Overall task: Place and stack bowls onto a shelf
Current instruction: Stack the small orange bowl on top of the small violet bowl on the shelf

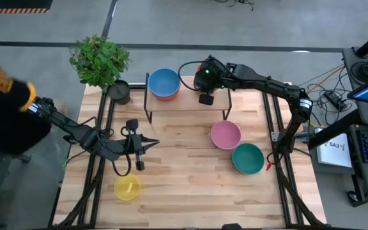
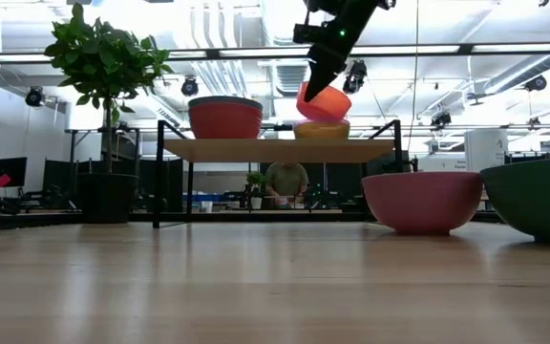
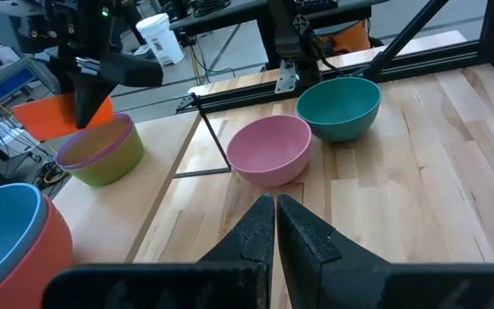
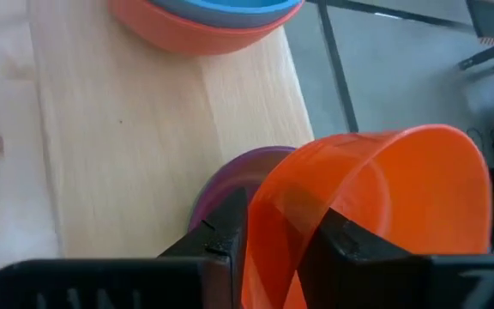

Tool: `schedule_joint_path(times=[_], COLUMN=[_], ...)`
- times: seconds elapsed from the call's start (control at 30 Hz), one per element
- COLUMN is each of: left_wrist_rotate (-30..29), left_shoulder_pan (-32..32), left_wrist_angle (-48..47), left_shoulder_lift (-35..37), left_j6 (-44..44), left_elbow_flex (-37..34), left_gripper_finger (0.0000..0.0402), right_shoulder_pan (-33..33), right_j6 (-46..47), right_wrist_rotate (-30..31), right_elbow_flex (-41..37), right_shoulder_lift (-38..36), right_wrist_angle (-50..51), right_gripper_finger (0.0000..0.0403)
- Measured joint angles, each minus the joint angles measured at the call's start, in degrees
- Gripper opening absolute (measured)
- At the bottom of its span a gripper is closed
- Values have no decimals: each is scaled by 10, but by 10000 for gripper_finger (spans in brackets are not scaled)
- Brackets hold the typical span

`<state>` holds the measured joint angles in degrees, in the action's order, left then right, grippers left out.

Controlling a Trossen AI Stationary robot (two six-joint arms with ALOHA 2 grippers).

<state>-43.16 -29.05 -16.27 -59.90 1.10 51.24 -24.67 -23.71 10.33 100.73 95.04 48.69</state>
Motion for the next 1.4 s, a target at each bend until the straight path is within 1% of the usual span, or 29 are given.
schedule_joint_path(times=[0.13, 0.23, 0.3, 0.5, 0.6, 1.07, 1.17, 1.27, 1.4], left_wrist_rotate=[0, 0, 0, 0, 0, 0, 0, 0, 1], left_shoulder_pan=[0, 0, 0, 0, 0, 0, 0, 0, 0], left_wrist_angle=[0, 0, 0, 0, 0, 0, 0, 0, -1], left_shoulder_lift=[0, 0, 0, 0, 0, 0, 0, 0, 0], left_j6=[0, 0, 0, 0, 0, 0, 0, 2, 3], left_elbow_flex=[0, 0, 0, 0, 0, 0, 0, 0, 0], left_gripper_finger=[0, 0, 0, 0, 0, 0, 0, 0, 0], right_shoulder_pan=[0, 0, 0, 0, 0, 0, 1, 1, -1], right_j6=[-12, -10, -3, -3, 1, 31, 36, 46, 49], right_wrist_rotate=[0, 0, 0, 2, 2, 1, -17, -65, -91], right_elbow_flex=[0, 0, 0, 0, 0, 0, 0, -1, -1], right_shoulder_lift=[0, 0, 0, 0, 0, 0, -2, -9, -14], right_wrist_angle=[1, -2, -2, -2, -1, -11, -31, -64, -127], right_gripper_finger=[46, 41, 48, 96, 110, 113, 113, 104, 73])
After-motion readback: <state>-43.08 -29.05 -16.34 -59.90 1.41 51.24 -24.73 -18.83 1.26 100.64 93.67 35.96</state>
